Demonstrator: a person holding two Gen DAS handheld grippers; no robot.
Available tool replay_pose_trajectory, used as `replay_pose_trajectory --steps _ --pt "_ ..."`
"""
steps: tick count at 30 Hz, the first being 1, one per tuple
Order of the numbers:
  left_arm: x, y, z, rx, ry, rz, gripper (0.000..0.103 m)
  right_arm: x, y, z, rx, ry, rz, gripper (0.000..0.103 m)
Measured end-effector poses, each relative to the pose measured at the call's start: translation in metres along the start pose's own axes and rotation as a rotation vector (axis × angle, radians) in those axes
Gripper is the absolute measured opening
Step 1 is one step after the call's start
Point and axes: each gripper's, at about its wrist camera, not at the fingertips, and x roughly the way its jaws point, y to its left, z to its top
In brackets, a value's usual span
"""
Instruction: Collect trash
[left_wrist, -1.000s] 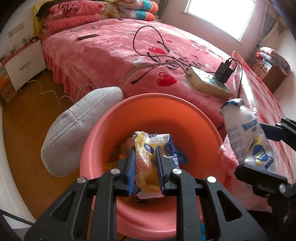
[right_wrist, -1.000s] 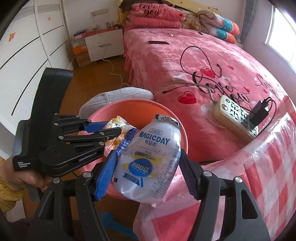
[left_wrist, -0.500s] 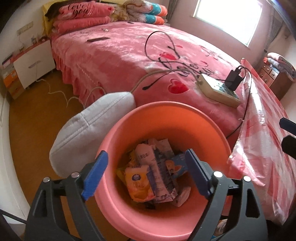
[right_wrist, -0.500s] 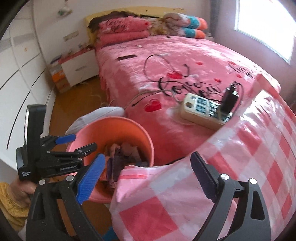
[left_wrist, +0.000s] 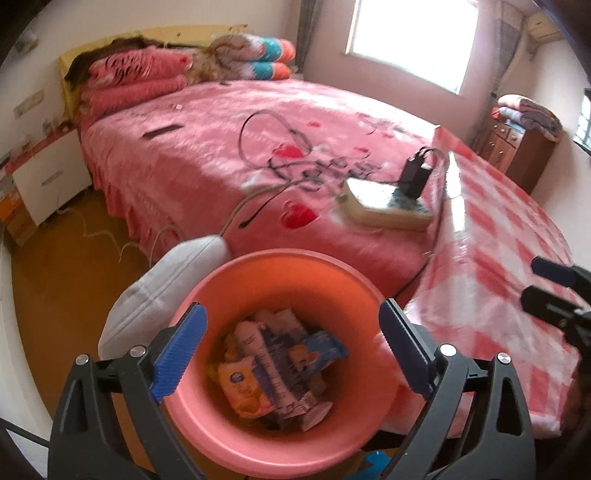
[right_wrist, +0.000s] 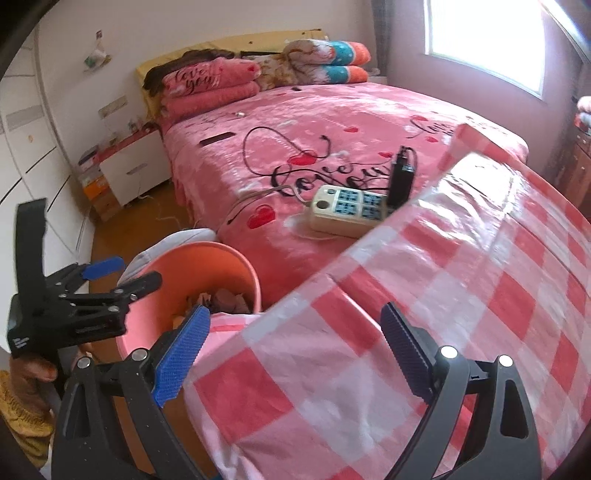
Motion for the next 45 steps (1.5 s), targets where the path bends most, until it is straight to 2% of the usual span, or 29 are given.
replay_pose_trajectory --steps 11,30,45 --pt "-0.016 -0.047 0.015 0.061 -0.025 -0.087 0.097 -0.024 -0.039 -0.021 0.079 -0.038 -0.068 0.094" --pt "-0.039 -0.131 0.022 0.208 -0.055 -0.157 0.099 -0.071 -0.097 -0.060 0.196 -0.116 -0.171 0.094" --pt "-0.042 -0.217 0.017 0.339 -0.043 -0.200 0.099 -0.102 -0.169 -0.095 0.352 -0.170 -0.286 0.094"
